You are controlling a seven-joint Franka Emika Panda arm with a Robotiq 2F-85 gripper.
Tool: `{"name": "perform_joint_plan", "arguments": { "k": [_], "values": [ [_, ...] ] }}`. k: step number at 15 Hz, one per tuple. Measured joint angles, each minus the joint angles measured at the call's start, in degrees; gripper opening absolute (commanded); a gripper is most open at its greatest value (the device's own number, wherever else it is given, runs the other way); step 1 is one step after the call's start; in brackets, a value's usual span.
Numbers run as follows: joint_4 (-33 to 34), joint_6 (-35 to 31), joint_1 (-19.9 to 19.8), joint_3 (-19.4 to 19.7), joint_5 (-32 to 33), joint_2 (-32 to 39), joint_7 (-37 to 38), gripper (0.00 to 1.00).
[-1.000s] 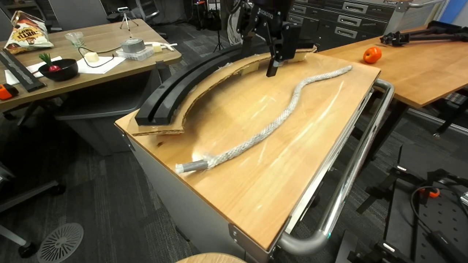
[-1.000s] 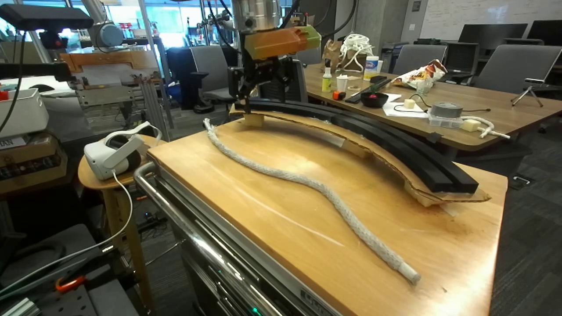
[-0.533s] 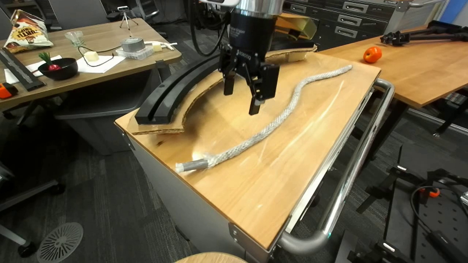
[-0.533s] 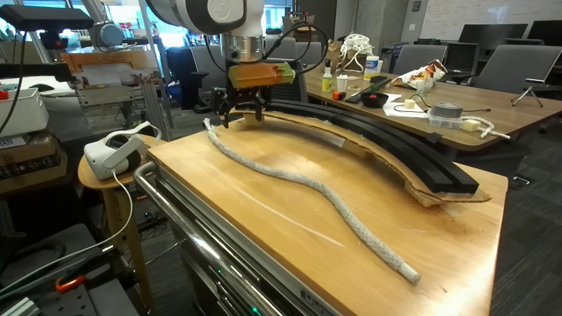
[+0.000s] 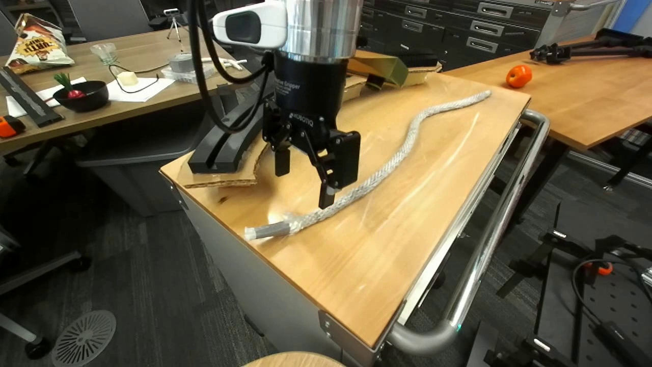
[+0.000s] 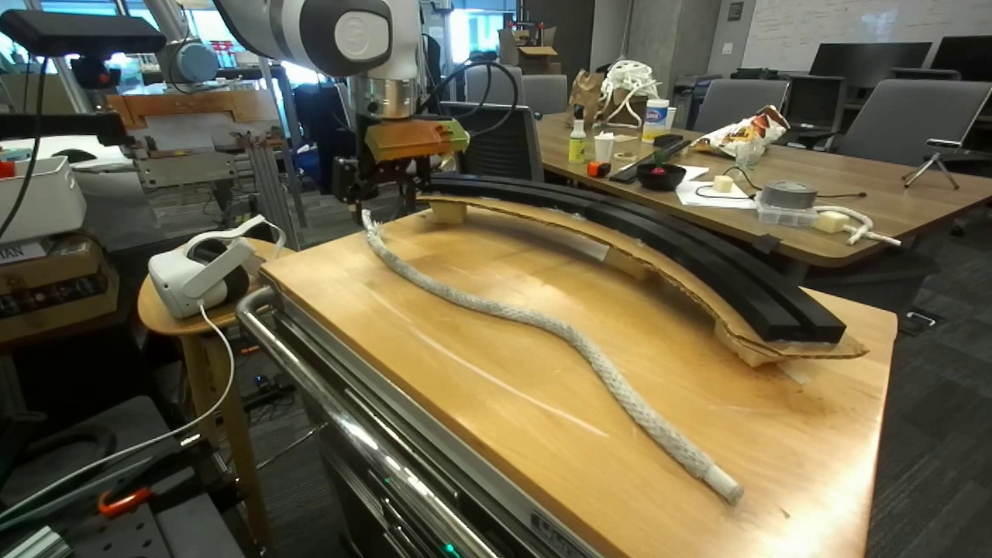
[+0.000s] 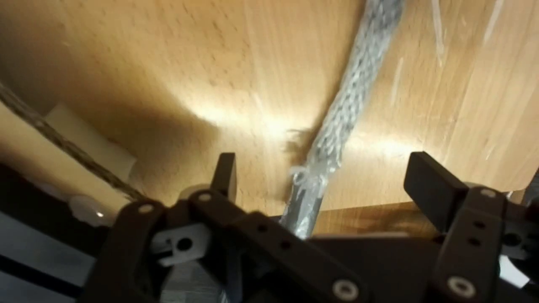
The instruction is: Place the rope on the platform
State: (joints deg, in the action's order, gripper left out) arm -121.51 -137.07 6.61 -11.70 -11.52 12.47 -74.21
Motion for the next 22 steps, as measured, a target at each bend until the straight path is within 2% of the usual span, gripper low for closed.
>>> {"name": "perform_joint_plan", "arguments": {
  "k": [2, 3, 4, 7, 14, 15, 19, 22],
  "values": [
    [0.33, 0.0, 0.45, -1.04, 0.0, 0.74, 0.01, 0.97],
    [0.61, 0.02, 0.48, -1.49, -0.01, 1.34, 0.01, 0.92],
    [1.03, 0.03, 0.48, -1.78, -0.02, 2.13, 0.05, 0.8],
    [2.48, 0.03, 0.47, -1.98, -0.02, 4.73, 0.23, 0.55],
    [5.06, -0.35, -0.07, -1.97, -0.02, 7.33, 2.56, 0.03],
    [5.06, -0.44, -0.07, -1.97, -0.02, 7.33, 2.7, 0.0],
    [3.93, -1.88, 0.09, -1.97, 1.8, 6.29, 4.38, 0.02],
    [1.05, -6.09, 1.49, -1.41, 10.16, 2.72, 11.56, 0.02]
  ]
}}
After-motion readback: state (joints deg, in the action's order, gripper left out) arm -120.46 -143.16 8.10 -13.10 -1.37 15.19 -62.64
